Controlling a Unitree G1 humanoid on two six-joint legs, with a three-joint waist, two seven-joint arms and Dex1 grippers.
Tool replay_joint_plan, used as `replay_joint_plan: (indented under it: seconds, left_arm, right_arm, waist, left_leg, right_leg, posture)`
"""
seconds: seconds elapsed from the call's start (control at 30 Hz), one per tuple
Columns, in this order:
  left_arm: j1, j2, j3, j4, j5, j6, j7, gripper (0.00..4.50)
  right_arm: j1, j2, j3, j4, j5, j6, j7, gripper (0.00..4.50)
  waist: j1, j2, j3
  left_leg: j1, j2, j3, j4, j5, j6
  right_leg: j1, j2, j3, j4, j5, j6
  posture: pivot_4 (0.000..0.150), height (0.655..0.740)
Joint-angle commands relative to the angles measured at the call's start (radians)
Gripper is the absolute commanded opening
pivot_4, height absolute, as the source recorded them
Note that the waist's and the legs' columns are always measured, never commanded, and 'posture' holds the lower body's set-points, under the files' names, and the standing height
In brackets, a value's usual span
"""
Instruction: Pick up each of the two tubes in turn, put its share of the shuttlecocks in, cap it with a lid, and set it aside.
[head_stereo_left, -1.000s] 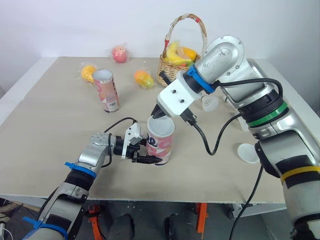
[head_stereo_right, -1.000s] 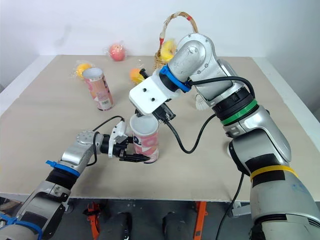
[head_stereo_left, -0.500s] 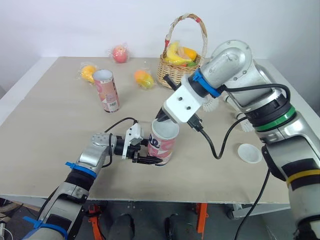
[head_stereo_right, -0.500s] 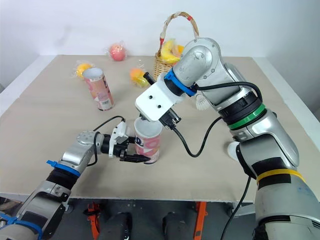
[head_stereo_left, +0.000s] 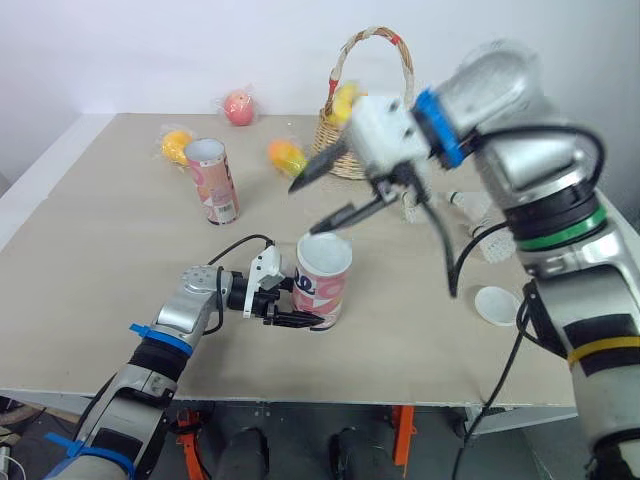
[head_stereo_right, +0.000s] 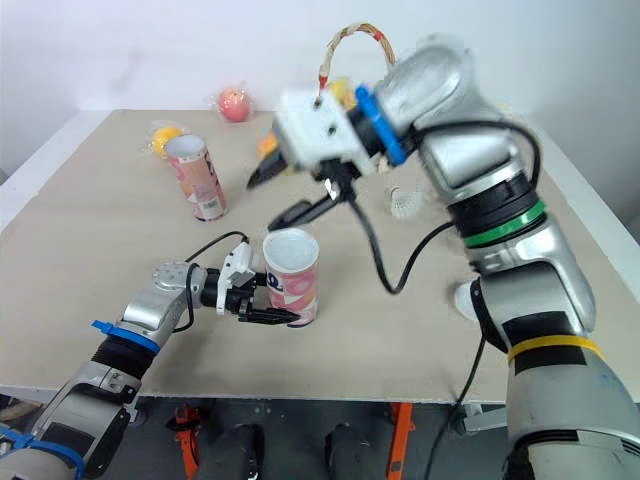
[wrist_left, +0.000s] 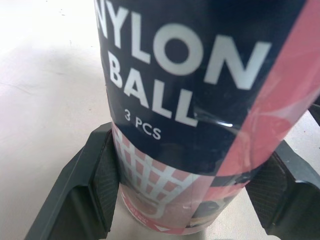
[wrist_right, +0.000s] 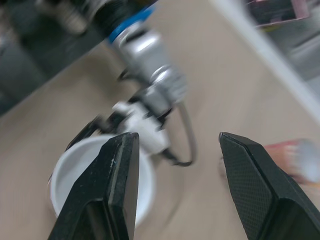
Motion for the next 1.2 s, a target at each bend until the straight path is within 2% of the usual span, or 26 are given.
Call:
replay_joint_plan:
  seconds: [0.03, 0.17, 0.2, 0.43, 0.7, 0.93, 1.2]
  left_arm:
    - [0.018, 0.021, -0.007, 0.036, 0.039, 0.016, 0.02, 3.13]
    - [0.017, 0.02, -0.009, 0.037, 0.041, 0.017, 0.018, 3.13]
    - [0.016, 0.019, -0.009, 0.037, 0.041, 0.017, 0.017, 3.13]
    - [0.02, 0.025, -0.009, 0.029, 0.042, 0.02, 0.015, 3.13]
    - [0.029, 0.033, -0.006, 0.011, 0.04, 0.031, 0.018, 3.13]
    - [0.037, 0.035, -0.004, -0.005, 0.037, 0.04, 0.021, 3.13]
    - [0.039, 0.037, -0.002, -0.01, 0.035, 0.051, 0.024, 3.13]
  right_arm:
    - [0.05, -0.01, -0.033, -0.05, 0.05, 0.072, 0.04, 2.0]
    - [0.087, 0.024, -0.033, -0.048, 0.018, 0.098, 0.026, 0.18]
    - [0.092, 0.032, -0.033, -0.046, 0.012, 0.099, 0.026, 0.04]
    - [0.095, 0.098, -0.016, -0.017, -0.049, 0.1, 0.009, 0.04]
    - [0.124, 0.081, 0.065, 0.034, -0.201, -0.042, 0.033, 0.04]
    - [0.127, 0.089, 0.08, 0.047, -0.21, -0.065, 0.04, 0.04]
    - [0.187, 0.021, 0.24, 0.004, -0.302, -0.201, 0.04, 0.04]
  waist:
    - [0.0, 0.0, 0.0]
    - [0.0, 0.0, 0.0]
    - [0.0, 0.0, 0.0]
    - [-0.001, 0.0, 0.0]
    - [-0.003, 0.0, 0.0]
    - [-0.004, 0.0, 0.0]
    - [-0.007, 0.0, -0.001]
  left_leg:
    - [0.0, 0.0, 0.0, 0.0, 0.0, 0.0]
    - [0.0, 0.0, 0.0, 0.0, 0.0, 0.0]
    - [0.0, 0.0, 0.0, 0.0, 0.0, 0.0]
    - [0.0, 0.0, 0.001, 0.0, 0.0, 0.0]
    - [0.0, 0.0, 0.0, 0.0, 0.0, 0.0]
    - [0.0, 0.001, 0.0, -0.001, 0.0, 0.0]
    - [0.001, 0.002, 0.0, -0.001, 0.0, 0.0]
  right_leg:
    - [0.0, 0.0, 0.0, 0.0, 0.0, 0.0]
    - [-0.001, 0.001, 0.001, 0.0, 0.001, 0.0]
    - [-0.001, 0.001, 0.001, 0.0, 0.001, 0.001]
    - [-0.001, 0.002, 0.001, 0.0, 0.001, 0.002]
    - [-0.002, 0.002, 0.002, 0.0, 0.001, 0.003]
    - [-0.001, 0.004, 0.002, 0.0, 0.002, 0.004]
    - [-0.001, 0.005, 0.002, 0.0, 0.002, 0.004]
  posture:
    - [0.15, 0.74]
    - [0.15, 0.74]
    - [0.15, 0.74]
    - [0.15, 0.74]
    - [0.15, 0.74]
    - [0.15, 0.74]
    - [0.15, 0.74]
